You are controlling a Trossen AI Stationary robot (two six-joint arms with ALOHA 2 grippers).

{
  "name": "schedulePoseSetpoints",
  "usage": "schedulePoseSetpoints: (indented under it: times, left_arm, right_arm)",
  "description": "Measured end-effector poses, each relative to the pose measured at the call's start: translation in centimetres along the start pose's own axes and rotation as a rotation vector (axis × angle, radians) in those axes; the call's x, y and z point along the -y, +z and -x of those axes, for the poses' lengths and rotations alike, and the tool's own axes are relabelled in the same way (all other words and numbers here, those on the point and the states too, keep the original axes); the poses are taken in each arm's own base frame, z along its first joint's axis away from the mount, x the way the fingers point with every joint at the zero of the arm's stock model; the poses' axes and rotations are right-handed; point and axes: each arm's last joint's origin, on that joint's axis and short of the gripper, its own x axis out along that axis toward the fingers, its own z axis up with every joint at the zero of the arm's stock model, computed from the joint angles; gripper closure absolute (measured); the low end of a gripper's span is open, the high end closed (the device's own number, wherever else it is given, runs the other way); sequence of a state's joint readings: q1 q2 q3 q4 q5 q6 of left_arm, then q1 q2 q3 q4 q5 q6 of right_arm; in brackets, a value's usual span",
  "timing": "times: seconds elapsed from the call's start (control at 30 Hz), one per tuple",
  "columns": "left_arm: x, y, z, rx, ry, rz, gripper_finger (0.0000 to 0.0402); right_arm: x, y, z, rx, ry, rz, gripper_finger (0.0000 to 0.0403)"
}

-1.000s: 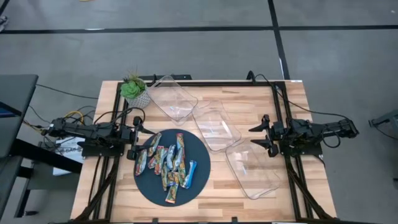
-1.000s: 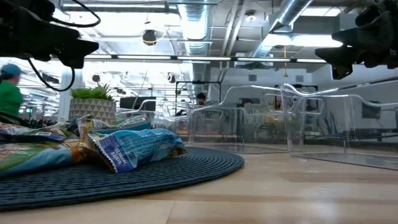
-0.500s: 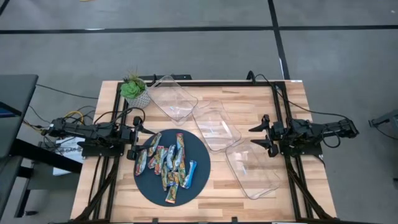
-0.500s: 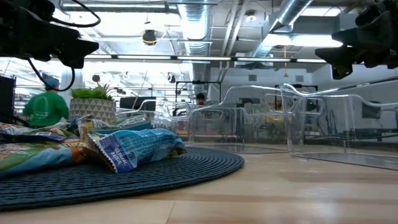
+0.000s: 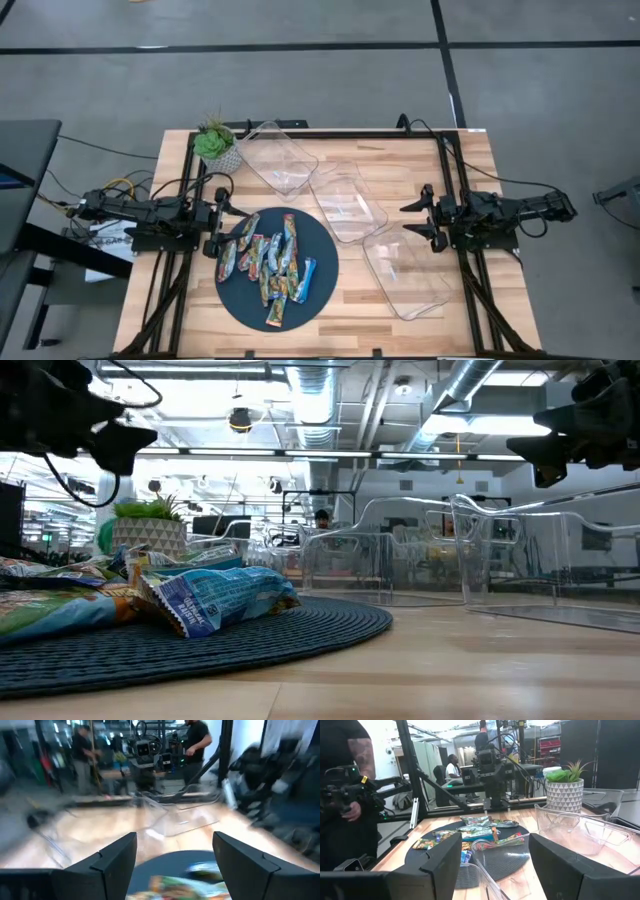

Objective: Pick and place Granola Bars by type
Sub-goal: Put the red granola bar into the top transparent bin

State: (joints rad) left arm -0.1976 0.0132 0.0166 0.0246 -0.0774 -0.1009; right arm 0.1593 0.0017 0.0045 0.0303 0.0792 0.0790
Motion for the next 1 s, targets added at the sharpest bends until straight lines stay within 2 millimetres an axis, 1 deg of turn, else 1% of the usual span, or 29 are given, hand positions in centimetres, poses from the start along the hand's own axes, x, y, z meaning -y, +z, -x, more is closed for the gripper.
schedulePoseSetpoints:
  times: [0.07,0.13,0.2,0.3,0.43,0.57,0.67,0.8,0.93,1.0]
  left_arm:
    - [0.2,-0.1,0.0,-0.017,-0.056,0.205,0.0148]
    - [0.2,-0.1,0.0,-0.029,-0.076,0.372,0.0148]
    - [0.2,-0.2,0.0,-0.036,-0.069,0.5,0.0148]
    - [0.2,-0.2,0.0,-0.04,-0.059,0.633,0.0148]
    - [0.3,-0.3,-0.1,-0.064,-0.079,0.663,0.0148]
    - [0.2,-0.3,-0.2,-0.131,-0.028,0.66,0.0151]
    - [0.1,0.0,-0.3,-0.217,0.076,0.648,0.0164]
    - [0.1,1.4,-0.9,-0.316,0.206,0.639,0.0191]
    - [0.2,2.9,-2.1,-0.436,0.35,0.736,0.0217]
    - [0.3,3.3,-3.0,-0.538,0.426,0.786,0.0229]
  right_arm:
    - [0.0,0.0,0.0,0.0,0.0,0.0,0.0179]
    - [0.0,0.0,0.0,0.0,0.0,0.0,0.0179]
    - [0.0,0.0,0.0,0.0,0.0,0.0,0.0179]
    - [0.0,0.0,0.0,0.0,0.0,0.0,0.0179]
    - [0.0,0.0,0.0,0.0,0.0,0.0,0.0179]
    - [0.0,0.0,0.0,0.0,0.0,0.0,0.0179]
    - [0.0,0.0,0.0,0.0,0.0,0.0,0.0179]
    - [0.0,0.0,0.0,0.0,0.0,0.0,0.0179]
    - [0.0,0.0,0.0,0.0,0.0,0.0,0.0179]
    - [0.0,0.0,0.0,0.0,0.0,0.0,0.0179]
